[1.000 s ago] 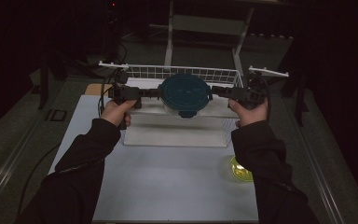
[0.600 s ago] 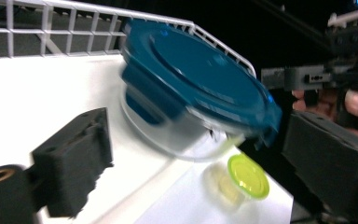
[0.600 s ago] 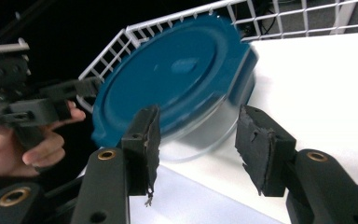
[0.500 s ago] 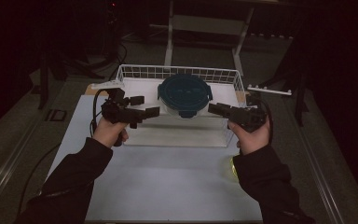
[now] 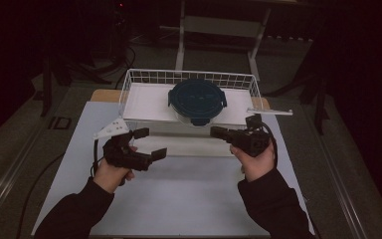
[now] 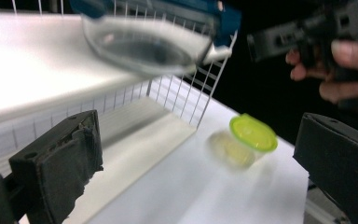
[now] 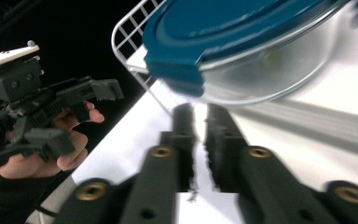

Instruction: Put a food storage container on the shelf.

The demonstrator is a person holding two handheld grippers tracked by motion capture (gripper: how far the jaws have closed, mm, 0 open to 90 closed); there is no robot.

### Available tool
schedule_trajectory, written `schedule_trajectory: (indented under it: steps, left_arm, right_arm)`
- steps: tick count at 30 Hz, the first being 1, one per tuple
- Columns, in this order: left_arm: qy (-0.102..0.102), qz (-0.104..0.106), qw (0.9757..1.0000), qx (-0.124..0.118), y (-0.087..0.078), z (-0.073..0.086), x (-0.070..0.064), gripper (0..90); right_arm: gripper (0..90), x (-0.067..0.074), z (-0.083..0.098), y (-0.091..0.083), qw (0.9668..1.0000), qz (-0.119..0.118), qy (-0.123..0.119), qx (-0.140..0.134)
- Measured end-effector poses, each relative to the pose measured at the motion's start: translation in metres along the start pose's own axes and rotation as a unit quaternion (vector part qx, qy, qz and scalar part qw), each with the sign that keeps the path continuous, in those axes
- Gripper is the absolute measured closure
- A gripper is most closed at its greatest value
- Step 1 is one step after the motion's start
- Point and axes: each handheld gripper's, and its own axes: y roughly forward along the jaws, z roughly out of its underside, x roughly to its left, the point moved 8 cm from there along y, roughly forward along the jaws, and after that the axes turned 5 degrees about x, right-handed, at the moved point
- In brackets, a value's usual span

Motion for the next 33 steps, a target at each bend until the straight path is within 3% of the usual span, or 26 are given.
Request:
schedule_trajectory:
  steps: [2,9,11,23,29,31,33]
  left_arm:
    - [0.008,-0.008,0.9999,0.004,-0.001,0.012,-0.003,0.5]
    - [0.011,-0.008,0.9998,0.015,-0.002,0.043,-0.014,0.5]
    - [0.02,-0.014,0.9992,0.032,-0.001,0.06,-0.018,0.5]
    - [0.013,-0.026,0.9984,0.048,0.004,0.116,-0.021,0.5]
    - [0.017,-0.033,0.9984,0.041,0.002,0.123,-0.02,0.5]
    - [0.035,-0.045,0.9978,0.033,0.001,0.126,-0.02,0.5]
    - [0.039,-0.046,0.9976,0.033,0.002,0.128,-0.02,0.5]
  right_arm:
    - [89.5,0.002,0.003,0.006,0.9999,-0.003,-0.006,0.012]
    - [89.8,0.008,0.002,0.022,0.9997,-0.005,-0.016,0.017]
    - [89.8,0.009,-0.002,0.029,0.9998,-0.004,-0.014,0.016]
    - [89.8,0.004,-0.018,0.04,0.9999,0.007,-0.005,0.007]
    - [89.8,-0.003,-0.025,0.043,0.9998,0.017,-0.002,0.006]
    - [89.7,-0.006,-0.03,0.046,0.9998,0.021,0.001,0.006]
    - [89.7,-0.008,-0.033,0.047,0.9997,0.024,0.004,0.005]
